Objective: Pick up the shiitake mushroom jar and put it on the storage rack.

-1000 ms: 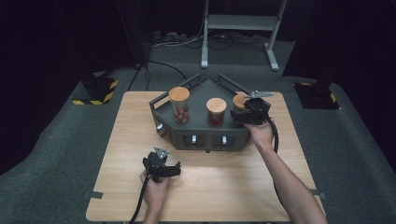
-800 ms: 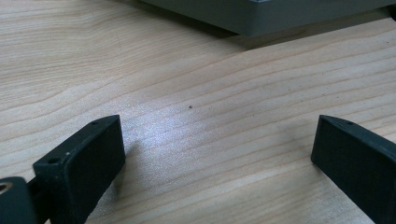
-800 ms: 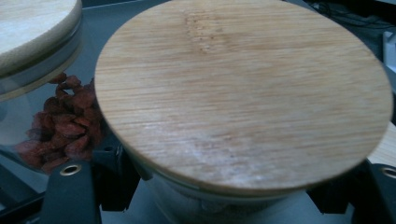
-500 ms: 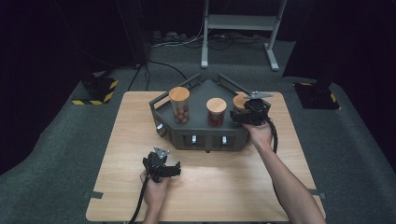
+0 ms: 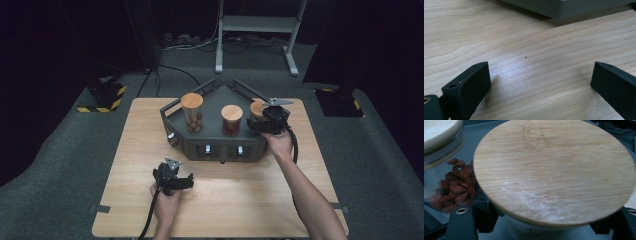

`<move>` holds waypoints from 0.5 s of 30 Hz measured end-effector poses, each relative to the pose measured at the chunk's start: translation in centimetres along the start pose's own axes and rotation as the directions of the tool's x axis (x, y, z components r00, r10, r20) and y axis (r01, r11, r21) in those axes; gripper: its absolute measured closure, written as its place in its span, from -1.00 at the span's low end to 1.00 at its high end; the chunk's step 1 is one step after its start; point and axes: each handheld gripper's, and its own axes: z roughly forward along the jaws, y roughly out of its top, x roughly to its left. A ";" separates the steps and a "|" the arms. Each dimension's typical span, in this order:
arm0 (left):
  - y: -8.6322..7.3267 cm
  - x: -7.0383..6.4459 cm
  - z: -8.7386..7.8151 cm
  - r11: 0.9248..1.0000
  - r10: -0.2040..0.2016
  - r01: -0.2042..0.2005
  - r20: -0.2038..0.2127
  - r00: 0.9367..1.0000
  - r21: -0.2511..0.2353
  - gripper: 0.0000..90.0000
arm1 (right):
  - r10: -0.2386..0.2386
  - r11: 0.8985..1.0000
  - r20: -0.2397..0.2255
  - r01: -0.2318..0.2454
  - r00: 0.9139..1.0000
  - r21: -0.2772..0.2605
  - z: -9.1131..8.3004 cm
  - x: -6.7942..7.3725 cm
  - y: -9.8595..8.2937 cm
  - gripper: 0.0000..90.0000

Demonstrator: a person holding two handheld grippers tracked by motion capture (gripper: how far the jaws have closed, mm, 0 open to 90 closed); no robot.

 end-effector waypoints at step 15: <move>0.0 0.0 0.0 1.000 0.000 0.000 0.000 1.000 0.000 -0.94 | 0.014 1.000 -0.027 -0.013 1.000 0.015 0.0 -0.3 0.0 -0.62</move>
